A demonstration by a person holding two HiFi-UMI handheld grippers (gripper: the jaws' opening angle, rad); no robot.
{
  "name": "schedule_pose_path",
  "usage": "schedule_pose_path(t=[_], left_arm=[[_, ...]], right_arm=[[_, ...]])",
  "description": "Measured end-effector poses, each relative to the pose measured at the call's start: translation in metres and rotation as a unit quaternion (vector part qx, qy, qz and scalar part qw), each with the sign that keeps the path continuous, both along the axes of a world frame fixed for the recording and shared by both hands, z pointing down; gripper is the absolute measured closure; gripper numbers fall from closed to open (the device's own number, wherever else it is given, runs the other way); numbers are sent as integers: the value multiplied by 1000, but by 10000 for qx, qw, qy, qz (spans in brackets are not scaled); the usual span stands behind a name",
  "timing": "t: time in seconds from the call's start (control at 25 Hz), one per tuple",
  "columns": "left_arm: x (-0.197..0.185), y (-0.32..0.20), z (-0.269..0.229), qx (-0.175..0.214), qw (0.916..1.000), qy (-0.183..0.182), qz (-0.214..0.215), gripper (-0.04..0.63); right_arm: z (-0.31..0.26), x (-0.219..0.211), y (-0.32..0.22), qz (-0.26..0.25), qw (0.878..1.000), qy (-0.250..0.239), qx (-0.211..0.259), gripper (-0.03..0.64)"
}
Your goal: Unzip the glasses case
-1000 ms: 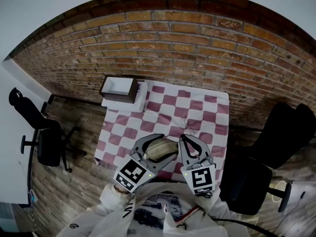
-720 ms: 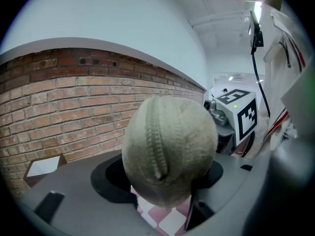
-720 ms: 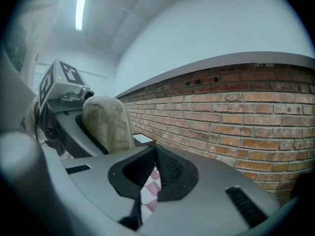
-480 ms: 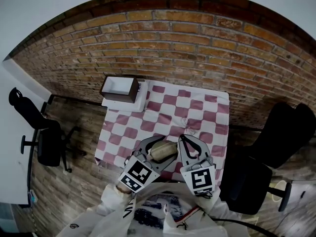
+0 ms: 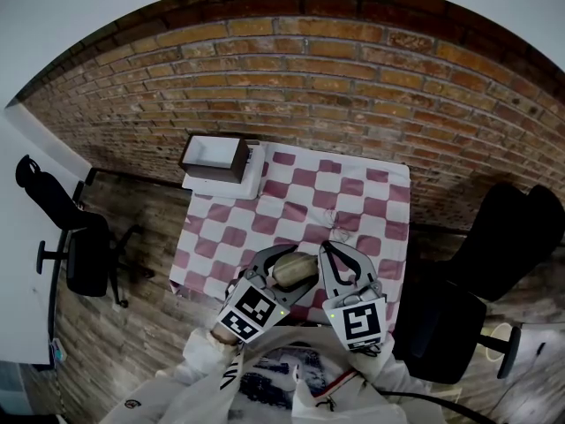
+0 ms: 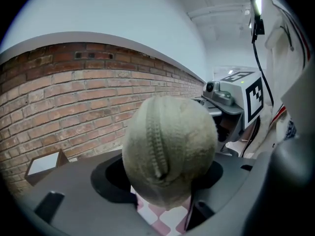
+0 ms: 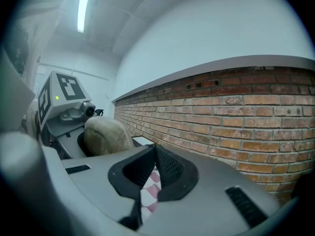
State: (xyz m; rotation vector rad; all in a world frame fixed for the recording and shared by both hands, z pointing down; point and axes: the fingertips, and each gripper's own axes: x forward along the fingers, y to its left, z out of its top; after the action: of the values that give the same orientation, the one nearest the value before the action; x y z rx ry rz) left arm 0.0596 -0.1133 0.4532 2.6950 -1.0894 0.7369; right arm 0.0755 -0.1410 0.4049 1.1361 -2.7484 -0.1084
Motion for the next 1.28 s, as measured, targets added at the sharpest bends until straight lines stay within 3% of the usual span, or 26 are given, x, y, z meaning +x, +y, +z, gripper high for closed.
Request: schedule_pose_path(t=[0.68,1.12,1.28], left_arm=[[5,-1,20,-270,9996,-99,-16,299],[-6,6,22,-278,9995,-137,88,299],[-29,16,17,-236,9996,-100,103,299]], right_arm=[[1,-1,0,-77,9999,-77,-26,601],[-11,-19,13,-98,9997,50,206,601],[-18,-45,25,-117,9994,120,300,601]])
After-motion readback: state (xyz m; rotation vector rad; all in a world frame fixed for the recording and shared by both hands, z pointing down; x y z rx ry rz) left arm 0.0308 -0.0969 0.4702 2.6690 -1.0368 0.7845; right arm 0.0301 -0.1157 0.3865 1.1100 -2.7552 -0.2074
